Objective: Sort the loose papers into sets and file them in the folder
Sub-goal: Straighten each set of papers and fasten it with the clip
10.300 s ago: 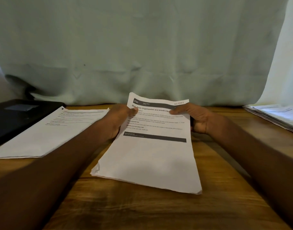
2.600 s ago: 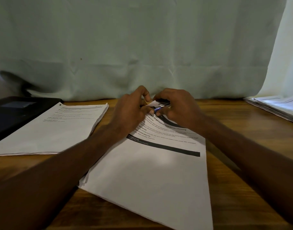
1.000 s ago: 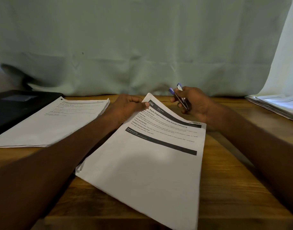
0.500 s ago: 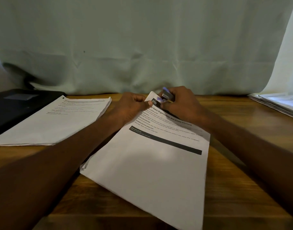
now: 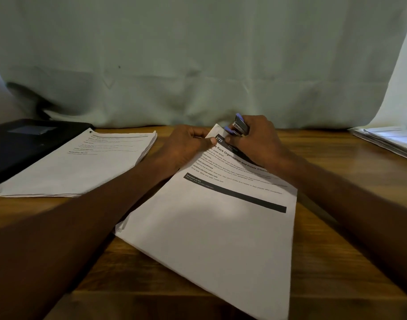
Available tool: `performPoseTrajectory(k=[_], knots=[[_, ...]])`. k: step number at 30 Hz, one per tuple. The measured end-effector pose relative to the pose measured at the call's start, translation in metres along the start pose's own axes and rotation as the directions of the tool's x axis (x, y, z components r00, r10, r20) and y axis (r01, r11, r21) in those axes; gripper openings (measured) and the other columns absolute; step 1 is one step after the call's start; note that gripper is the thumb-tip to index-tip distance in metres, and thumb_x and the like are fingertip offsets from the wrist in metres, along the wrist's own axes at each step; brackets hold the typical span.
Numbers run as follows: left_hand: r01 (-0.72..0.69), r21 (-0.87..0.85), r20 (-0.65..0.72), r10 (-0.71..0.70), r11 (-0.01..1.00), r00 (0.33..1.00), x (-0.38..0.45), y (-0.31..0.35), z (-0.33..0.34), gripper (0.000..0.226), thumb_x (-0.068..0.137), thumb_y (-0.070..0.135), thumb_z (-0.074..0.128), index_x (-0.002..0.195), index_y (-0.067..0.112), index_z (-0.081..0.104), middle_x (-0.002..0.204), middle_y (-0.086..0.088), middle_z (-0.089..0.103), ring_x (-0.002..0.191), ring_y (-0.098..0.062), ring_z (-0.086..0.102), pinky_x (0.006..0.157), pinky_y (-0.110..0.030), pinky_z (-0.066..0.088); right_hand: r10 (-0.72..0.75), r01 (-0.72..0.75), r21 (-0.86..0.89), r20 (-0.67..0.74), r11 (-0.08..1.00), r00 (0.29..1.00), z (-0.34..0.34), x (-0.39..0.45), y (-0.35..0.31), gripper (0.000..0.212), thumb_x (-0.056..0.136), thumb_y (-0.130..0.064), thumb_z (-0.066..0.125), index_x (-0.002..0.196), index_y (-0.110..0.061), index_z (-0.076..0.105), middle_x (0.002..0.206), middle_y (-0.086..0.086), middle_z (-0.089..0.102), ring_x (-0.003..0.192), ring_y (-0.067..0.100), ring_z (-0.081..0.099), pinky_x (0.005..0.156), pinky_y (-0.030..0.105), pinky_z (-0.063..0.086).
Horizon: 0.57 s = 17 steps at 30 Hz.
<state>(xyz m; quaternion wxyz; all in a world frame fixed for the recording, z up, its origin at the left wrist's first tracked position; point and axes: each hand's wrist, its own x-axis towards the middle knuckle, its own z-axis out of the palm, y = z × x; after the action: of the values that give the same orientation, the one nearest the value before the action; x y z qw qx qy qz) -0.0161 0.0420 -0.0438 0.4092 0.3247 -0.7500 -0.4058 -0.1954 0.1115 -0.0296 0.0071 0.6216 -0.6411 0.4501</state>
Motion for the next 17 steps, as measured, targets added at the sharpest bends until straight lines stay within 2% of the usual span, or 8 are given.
performPoseTrajectory(k=[3, 5, 8, 10, 13, 14, 15, 17], knots=[[0.001, 0.034, -0.056, 0.001, 0.999, 0.998, 0.001, 0.003, 0.000, 0.013, 0.094, 0.028, 0.072, 0.098, 0.019, 0.080, 0.088, 0.003, 0.079, 0.080, -0.012, 0.075, 0.070, -0.020, 0.059, -0.003, 0.002, 0.045, 0.025, 0.999, 1.000, 0.000, -0.002, -0.002, 0.019, 0.086, -0.024, 0.081, 0.101, -0.013, 0.077, 0.089, -0.006, 0.074, 0.083, 0.003, 0.068, 0.077, 0.014, 0.049], [-0.025, 0.019, -0.091, 0.027, 1.000, 0.995, 0.001, 0.004, 0.001, 0.011, 0.093, 0.027, 0.074, 0.094, 0.017, 0.080, 0.086, 0.003, 0.078, 0.080, -0.012, 0.075, 0.070, -0.019, 0.058, -0.021, 0.019, 0.053, 0.034, 0.998, 0.999, 0.000, -0.003, -0.003, 0.019, 0.085, -0.024, 0.082, 0.101, -0.013, 0.077, 0.087, -0.007, 0.073, 0.080, 0.002, 0.067, 0.076, 0.015, 0.048], [-0.078, -0.027, -0.128, 0.074, 0.997, 0.989, 0.000, 0.004, 0.001, 0.009, 0.091, 0.021, 0.076, 0.093, 0.013, 0.080, 0.085, -0.001, 0.078, 0.081, -0.017, 0.076, 0.080, -0.029, 0.060, -0.029, 0.027, 0.068, 0.031, 0.997, 0.999, 0.000, -0.004, -0.006, 0.019, 0.084, -0.021, 0.082, 0.101, -0.015, 0.077, 0.090, -0.006, 0.074, 0.083, 0.006, 0.068, 0.080, 0.017, 0.049], [-0.080, -0.050, -0.133, 0.073, 0.995, 0.988, -0.001, 0.007, 0.001, 0.010, 0.092, 0.021, 0.075, 0.094, 0.012, 0.080, 0.085, -0.002, 0.078, 0.080, -0.017, 0.076, 0.080, -0.028, 0.060, -0.017, 0.012, 0.106, 0.040, 0.994, 0.999, -0.001, -0.003, -0.007, 0.018, 0.084, -0.019, 0.082, 0.101, -0.018, 0.076, 0.091, -0.007, 0.073, 0.087, 0.007, 0.068, 0.082, 0.018, 0.049], [-0.016, 0.002, -0.070, 0.016, 1.000, 0.997, -0.002, 0.007, 0.000, 0.011, 0.091, 0.027, 0.076, 0.099, 0.021, 0.079, 0.083, 0.007, 0.079, 0.075, -0.005, 0.074, 0.065, -0.013, 0.053, -0.011, 0.004, 0.132, 0.052, 0.991, 0.999, -0.002, -0.002, -0.005, 0.018, 0.084, -0.018, 0.083, 0.100, -0.022, 0.075, 0.085, -0.015, 0.070, 0.081, -0.001, 0.065, 0.077, 0.011, 0.046], [0.010, 0.026, -0.034, -0.009, 1.000, 0.999, -0.003, 0.005, 0.001, 0.012, 0.090, 0.029, 0.077, 0.100, 0.023, 0.079, 0.084, 0.008, 0.079, 0.075, -0.003, 0.074, 0.062, -0.012, 0.053, -0.012, 0.004, 0.139, 0.053, 0.990, 0.999, -0.002, -0.001, -0.002, 0.019, 0.084, -0.018, 0.083, 0.102, -0.022, 0.076, 0.085, -0.017, 0.068, 0.080, -0.003, 0.064, 0.077, 0.009, 0.045], [0.029, 0.041, -0.004, -0.028, 0.999, 1.000, -0.002, 0.004, 0.001, 0.012, 0.089, 0.029, 0.078, 0.099, 0.021, 0.079, 0.084, 0.007, 0.079, 0.075, -0.004, 0.075, 0.062, -0.014, 0.055, -0.012, 0.005, 0.147, 0.050, 0.989, 0.999, -0.003, 0.000, 0.000, 0.021, 0.084, -0.018, 0.083, 0.104, -0.020, 0.076, 0.086, -0.018, 0.068, 0.081, -0.005, 0.064, 0.077, 0.007, 0.044], [0.054, 0.013, 0.005, -0.054, 0.998, 0.999, -0.002, 0.001, 0.002, 0.016, 0.090, 0.028, 0.078, 0.095, 0.013, 0.080, 0.085, 0.001, 0.080, 0.076, -0.013, 0.076, 0.073, -0.025, 0.061, -0.006, -0.002, 0.163, 0.053, 0.987, 0.999, -0.004, 0.002, 0.004, 0.025, 0.085, -0.017, 0.082, 0.108, -0.017, 0.076, 0.093, -0.015, 0.071, 0.082, -0.009, 0.062, 0.076, 0.001, 0.041]])
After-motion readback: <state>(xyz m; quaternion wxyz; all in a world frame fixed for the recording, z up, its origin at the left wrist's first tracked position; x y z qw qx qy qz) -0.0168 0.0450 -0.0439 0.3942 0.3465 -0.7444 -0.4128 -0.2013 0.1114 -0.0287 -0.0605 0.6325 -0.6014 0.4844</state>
